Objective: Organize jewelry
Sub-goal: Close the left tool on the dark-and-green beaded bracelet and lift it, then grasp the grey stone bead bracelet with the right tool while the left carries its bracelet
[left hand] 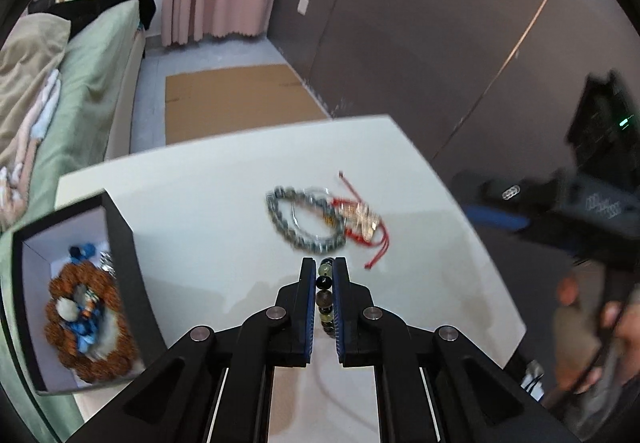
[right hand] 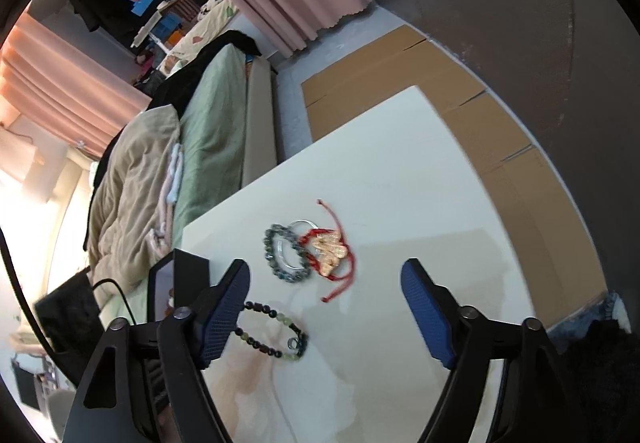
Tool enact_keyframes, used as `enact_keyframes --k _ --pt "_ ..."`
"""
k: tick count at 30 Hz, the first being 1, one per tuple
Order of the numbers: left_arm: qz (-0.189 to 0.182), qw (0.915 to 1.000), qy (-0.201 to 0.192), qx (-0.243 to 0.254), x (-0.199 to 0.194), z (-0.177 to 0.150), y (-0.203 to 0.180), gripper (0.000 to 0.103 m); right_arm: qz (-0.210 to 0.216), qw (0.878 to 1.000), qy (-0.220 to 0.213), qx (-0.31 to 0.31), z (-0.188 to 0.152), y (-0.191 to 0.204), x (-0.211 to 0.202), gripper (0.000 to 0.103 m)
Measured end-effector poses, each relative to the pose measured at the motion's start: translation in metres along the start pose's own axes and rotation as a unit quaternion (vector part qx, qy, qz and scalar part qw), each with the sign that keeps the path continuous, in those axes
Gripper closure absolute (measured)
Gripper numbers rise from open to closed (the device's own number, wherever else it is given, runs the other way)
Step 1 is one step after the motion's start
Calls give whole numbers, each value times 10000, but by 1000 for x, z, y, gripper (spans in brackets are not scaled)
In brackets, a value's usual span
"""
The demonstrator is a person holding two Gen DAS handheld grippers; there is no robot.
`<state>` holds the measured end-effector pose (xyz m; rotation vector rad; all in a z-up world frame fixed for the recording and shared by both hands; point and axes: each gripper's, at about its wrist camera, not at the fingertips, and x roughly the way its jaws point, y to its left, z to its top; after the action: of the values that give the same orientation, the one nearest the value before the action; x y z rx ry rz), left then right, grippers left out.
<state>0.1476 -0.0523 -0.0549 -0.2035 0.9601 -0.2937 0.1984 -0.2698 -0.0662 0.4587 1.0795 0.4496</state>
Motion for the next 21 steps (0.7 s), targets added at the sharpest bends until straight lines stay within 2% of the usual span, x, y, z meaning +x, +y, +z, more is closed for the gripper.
enact_keyframes --k 7,12,14,21 --pt "-177 9985 -380 -346 -28 15 22 95 77 9991 328 -264 2 21 36 55" --pt "-235 9963 -643 -528 -49 23 40 95 -68 9978 486 -440 4 32 61 63" --pt "-251 9954 -708 -590 -55 24 46 95 -115 9971 546 -513 5 35 70 69" --pt "-214 9918 -942 -839 -75 27 71 95 -518 9941 608 -728 4 44 94 69"
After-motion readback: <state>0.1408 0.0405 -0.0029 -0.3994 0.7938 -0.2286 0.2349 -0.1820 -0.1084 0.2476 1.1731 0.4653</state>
